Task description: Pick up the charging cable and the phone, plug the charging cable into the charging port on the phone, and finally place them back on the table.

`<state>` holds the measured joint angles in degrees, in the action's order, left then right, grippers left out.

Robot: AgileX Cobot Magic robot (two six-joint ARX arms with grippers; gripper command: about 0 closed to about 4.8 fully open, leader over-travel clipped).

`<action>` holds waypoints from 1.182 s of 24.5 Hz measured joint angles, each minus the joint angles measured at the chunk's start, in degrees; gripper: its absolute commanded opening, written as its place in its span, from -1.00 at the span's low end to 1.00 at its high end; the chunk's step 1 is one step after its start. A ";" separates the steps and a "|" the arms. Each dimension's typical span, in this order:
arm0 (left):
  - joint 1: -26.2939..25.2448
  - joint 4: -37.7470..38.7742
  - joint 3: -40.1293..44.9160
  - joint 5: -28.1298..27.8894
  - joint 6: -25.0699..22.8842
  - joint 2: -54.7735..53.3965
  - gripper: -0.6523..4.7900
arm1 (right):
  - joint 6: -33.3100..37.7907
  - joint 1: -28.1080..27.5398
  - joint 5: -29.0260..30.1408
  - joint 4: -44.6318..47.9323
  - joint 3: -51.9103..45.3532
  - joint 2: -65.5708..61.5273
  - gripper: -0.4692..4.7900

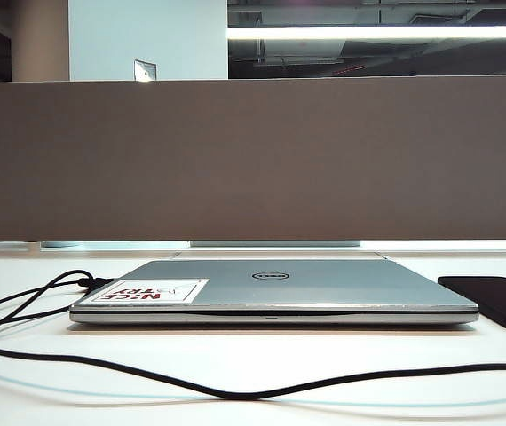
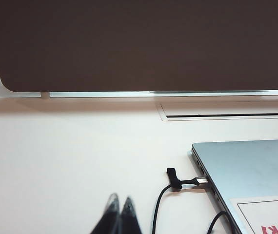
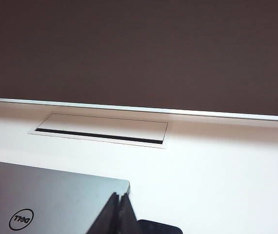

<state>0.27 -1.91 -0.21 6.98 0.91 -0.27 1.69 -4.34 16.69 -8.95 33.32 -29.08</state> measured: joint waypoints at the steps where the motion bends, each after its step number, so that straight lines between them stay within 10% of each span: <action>1: 0.00 0.00 0.00 0.00 0.00 0.00 -0.78 | -0.15 0.04 -1.62 0.26 -0.31 0.26 -0.85; 4: 0.00 0.00 0.00 0.00 0.00 0.00 -0.78 | -0.24 0.15 -13.88 2.19 -4.46 3.08 -0.85; 12: 0.02 -0.02 0.00 0.00 0.00 0.00 -0.78 | -0.26 4.79 -21.90 2.78 -16.72 14.84 -0.85; 29: 0.09 -0.42 0.00 0.00 0.00 0.00 -0.78 | -0.28 7.13 -21.51 14.16 -32.83 29.00 -0.85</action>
<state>0.36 -2.33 -0.21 6.98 0.91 -0.27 1.41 2.79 -4.82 5.21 0.49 -0.08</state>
